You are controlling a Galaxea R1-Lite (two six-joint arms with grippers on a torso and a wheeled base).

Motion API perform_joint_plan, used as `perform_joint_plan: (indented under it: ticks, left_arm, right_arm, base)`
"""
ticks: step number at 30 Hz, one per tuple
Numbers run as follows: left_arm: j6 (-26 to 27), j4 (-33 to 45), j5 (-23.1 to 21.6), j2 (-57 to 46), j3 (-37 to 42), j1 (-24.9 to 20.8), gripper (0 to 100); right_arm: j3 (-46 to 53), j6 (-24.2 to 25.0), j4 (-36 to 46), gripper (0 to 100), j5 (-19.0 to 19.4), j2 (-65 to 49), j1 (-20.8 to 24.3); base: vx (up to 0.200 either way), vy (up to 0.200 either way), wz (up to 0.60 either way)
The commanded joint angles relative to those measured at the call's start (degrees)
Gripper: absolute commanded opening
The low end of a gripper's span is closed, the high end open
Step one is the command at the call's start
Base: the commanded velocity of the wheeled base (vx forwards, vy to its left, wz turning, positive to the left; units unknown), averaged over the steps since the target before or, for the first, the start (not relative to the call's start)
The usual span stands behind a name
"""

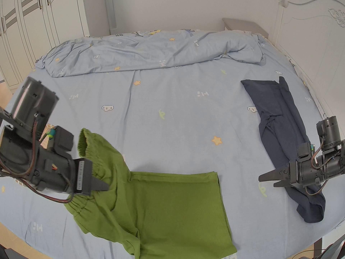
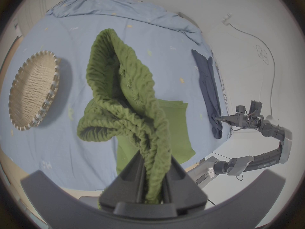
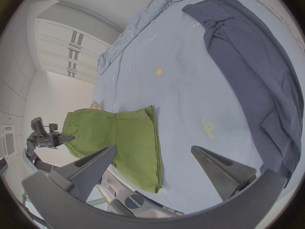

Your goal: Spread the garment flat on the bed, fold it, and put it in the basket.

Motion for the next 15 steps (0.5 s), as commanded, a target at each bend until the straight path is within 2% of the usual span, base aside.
perform_joint_plan:
  ticks: [1,8,9,15]
  left_arm:
    - [-3.82,0.12,5.33,9.39,-7.31,-11.23,0]
    - [-3.73,-0.23,5.68,12.12,-8.72,-17.03,0]
    - [-3.73,-0.32,6.3,13.26,-9.68,-19.05,0]
    - [-5.22,-1.73,9.2,17.21,-12.06,-20.72,0]
  right_arm:
    - [0.14,0.01,-0.01,100,-1.22,-0.11,-0.06]
    - [0.22,0.01,-0.1,100,-1.22,-0.02,-0.15]
    - [0.22,0.01,-0.1,100,-1.22,0.07,-0.15]
    - [0.31,0.01,-0.1,100,-1.31,0.15,-0.24]
  base:
    - [0.0,0.0,0.0]
    - [0.0,0.0,0.0]
    - [0.0,0.0,0.0]
    - [0.0,0.0,0.0]
